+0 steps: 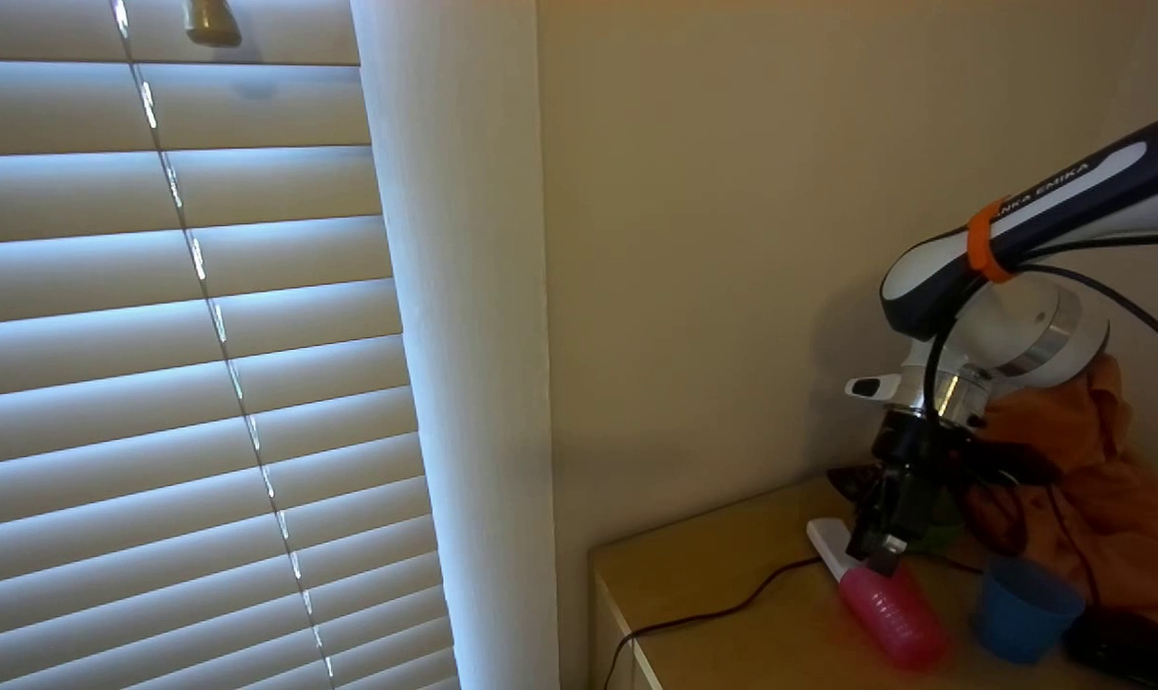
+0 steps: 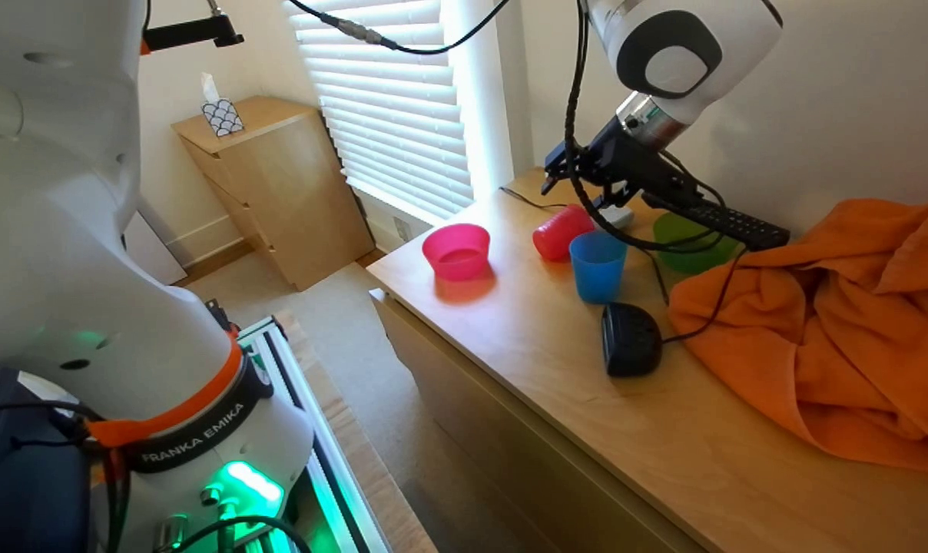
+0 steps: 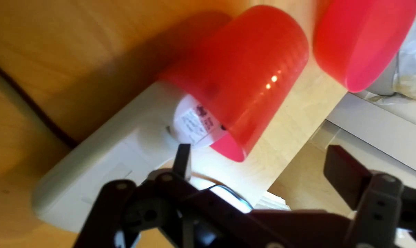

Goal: Put the pink cup in an upright position

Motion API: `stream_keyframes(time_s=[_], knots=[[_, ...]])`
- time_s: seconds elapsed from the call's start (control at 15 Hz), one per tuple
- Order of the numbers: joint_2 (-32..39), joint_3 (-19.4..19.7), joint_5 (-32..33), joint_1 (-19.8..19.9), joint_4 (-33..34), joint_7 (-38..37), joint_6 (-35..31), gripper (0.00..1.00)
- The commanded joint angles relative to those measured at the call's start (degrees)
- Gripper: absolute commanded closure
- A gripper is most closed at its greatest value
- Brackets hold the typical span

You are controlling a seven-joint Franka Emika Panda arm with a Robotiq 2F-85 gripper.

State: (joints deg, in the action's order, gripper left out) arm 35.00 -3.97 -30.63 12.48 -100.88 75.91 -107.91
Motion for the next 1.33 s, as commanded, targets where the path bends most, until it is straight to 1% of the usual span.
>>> stream_keyframes(time_s=[0.0, 0.07, 0.2, 0.47, 0.53, 0.67, 0.73, 0.87, 0.93, 1.0, 1.13, 1.27], knots=[[1.5, 0.5, 1.8, 0.2, 3.0, -5.4, 6.6, 0.26], [1.7, 0.8, 2.1, 0.0, 3.4, -6.6, 7.5, 0.3], [2.0, 1.2, 3.5, -0.5, 4.0, -9.1, 8.6, 0.48], [3.6, 1.7, 8.4, -1.6, 5.0, -14.4, 9.1, 0.77], [4.2, 1.6, 9.8, -1.7, 5.5, -15.4, 10.1, 0.86], [4.9, 1.0, 11.1, -1.2, 6.5, -15.7, 13.7, 0.99], [5.1, 0.7, 11.2, -0.8, 7.0, -14.9, 15.3, 1.0], [4.9, -0.5, 9.1, 0.8, 7.8, -10.6, 18.7, 0.98], [4.8, -0.9, 8.1, 1.5, 8.1, -8.6, 20.4, 1.0], [4.4, -1.2, 6.7, 2.3, 8.3, -6.3, 21.1, 0.98], [4.4, -1.3, 3.5, 3.7, 8.7, -3.4, 22.7, 0.98], [5.2, -1.4, -0.2, 5.3, 9.4, -0.2, 25.9, 0.98]])
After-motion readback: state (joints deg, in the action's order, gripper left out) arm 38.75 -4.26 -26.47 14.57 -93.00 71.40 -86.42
